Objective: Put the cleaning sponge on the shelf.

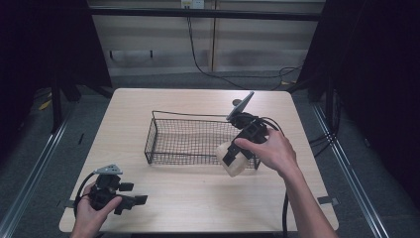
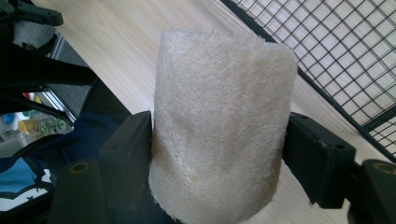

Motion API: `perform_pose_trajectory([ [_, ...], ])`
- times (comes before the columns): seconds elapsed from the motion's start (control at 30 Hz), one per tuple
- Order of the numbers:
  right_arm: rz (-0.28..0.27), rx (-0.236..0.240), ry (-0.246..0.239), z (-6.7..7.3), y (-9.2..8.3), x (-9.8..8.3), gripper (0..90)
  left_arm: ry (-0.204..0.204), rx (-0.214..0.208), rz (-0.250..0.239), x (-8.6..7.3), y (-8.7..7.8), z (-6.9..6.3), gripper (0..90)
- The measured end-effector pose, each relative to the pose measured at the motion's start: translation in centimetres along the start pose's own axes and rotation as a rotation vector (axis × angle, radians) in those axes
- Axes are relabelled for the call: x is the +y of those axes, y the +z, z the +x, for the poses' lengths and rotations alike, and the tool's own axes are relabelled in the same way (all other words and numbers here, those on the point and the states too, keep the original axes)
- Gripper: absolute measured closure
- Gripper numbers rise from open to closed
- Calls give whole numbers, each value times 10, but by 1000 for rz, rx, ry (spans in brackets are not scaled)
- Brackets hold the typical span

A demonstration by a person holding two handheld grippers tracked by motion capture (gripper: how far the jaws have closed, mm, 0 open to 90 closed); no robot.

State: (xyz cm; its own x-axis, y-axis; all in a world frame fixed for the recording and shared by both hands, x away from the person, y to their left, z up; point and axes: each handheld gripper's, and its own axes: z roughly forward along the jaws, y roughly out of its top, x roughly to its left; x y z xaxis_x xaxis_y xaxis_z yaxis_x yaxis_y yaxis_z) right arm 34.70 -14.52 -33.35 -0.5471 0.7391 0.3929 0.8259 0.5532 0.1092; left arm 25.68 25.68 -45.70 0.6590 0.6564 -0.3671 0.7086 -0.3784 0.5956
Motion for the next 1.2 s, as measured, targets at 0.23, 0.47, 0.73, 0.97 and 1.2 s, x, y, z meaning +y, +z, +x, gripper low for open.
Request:
perform_pose_trajectory([
  [0.23,-17,3,39,-9,-5,6,270,0,0,1,0,0,0,186],
  [0.47,-43,-16,70,-15,-9,8,270,1,-2,3,0,0,0,186],
  [0.73,-70,-46,132,-24,-11,11,271,0,0,-2,0,0,0,186],
  [0.97,-87,-60,177,-33,-13,16,271,2,-2,-4,0,-1,0,186],
  [1.2,-99,-60,209,-39,-12,19,271,4,-1,-3,0,0,0,186],
])
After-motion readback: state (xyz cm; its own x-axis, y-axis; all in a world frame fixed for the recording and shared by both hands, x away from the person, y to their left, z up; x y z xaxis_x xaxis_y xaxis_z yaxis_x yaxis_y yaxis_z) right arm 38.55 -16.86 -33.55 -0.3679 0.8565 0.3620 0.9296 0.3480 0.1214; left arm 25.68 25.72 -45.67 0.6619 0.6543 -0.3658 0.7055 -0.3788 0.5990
